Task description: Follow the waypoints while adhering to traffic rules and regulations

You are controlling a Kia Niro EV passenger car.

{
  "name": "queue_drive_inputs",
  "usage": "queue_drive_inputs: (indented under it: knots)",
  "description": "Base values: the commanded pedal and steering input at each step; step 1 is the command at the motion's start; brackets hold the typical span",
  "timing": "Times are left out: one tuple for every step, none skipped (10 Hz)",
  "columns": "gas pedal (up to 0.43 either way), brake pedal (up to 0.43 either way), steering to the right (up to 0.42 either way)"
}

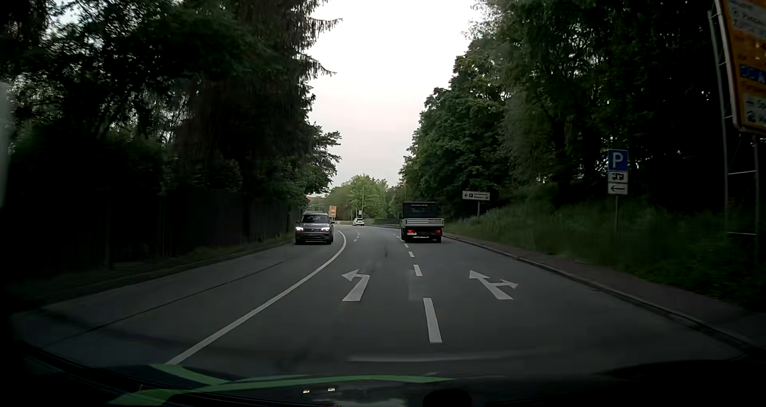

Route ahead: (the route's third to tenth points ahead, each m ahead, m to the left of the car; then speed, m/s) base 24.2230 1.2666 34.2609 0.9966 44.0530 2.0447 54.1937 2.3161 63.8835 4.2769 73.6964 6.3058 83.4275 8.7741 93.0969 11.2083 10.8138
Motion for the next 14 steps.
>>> queue_drive_inputs:
  knots:
    - [0.059,0.000,-0.019]
    - [0.059,0.000,-0.019]
    - [0.059,0.000,-0.018]
    - [0.059,0.000,-0.015]
    - [0.067,0.000,-0.015]
    - [0.067,0.000,-0.014]
    - [0.067,0.000,-0.013]
    - [0.067,0.000,-0.013]
    - [0.067,0.000,-0.013]
    - [0.067,0.000,-0.013]
    - [0.067,0.000,-0.011]
    - [0.067,0.000,-0.011]
    - [0.067,0.000,-0.011]
    - [0.067,0.000,-0.011]
